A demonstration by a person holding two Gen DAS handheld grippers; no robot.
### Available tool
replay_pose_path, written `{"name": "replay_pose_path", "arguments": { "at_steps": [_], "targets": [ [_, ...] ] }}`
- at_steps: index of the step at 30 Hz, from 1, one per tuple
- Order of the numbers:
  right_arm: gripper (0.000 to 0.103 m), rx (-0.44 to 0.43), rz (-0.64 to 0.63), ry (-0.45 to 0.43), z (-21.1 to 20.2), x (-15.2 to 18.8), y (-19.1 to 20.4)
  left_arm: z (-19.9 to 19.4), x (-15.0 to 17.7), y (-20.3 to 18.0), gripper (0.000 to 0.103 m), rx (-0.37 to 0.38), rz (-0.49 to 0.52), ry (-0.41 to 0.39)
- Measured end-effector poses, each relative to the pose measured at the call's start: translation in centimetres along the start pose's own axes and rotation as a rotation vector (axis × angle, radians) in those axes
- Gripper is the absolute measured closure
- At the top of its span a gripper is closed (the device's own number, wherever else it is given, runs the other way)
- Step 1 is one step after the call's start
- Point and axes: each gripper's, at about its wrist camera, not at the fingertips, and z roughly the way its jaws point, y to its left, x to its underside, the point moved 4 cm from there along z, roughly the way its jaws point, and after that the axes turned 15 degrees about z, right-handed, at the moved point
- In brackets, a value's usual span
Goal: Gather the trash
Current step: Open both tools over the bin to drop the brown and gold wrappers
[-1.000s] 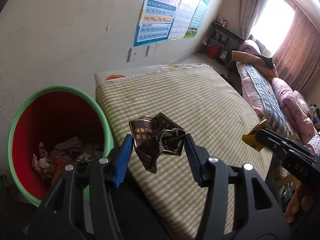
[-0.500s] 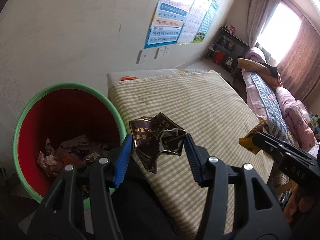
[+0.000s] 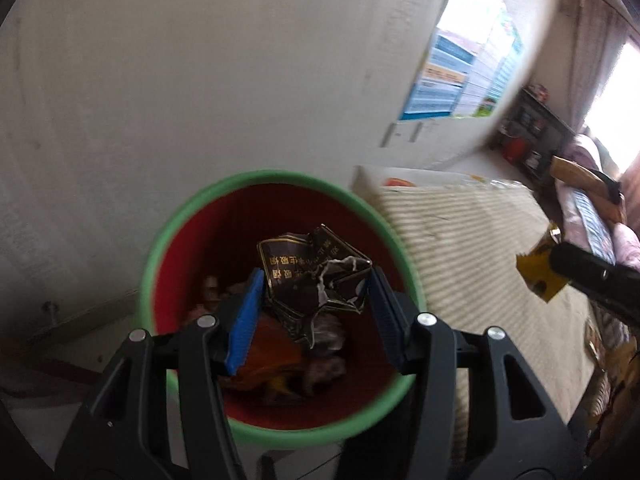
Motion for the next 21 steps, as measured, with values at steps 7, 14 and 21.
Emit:
{"name": "replay_pose_path", "arguments": {
  "at_steps": [7,14,21],
  "targets": [
    [0.050,-0.073,0.011,0.060,2.9,-0.2,2.9,-0.8,0.5,2.4,0.029,-0.046,-0.040,-0.021],
    [0.037,0.050,-0.015,-0.145,-2.7,-1.3,-0.7,-2.3,-1.3,-0.3,0.022,0.039,-0.008,-0.130],
    [0.013,0.240,-0.014,-0.418,-11.5,-2.8,-6.3,-6.0,-5.2,-8.5,0.005,0.184,0.126,-0.363]
  ]
}}
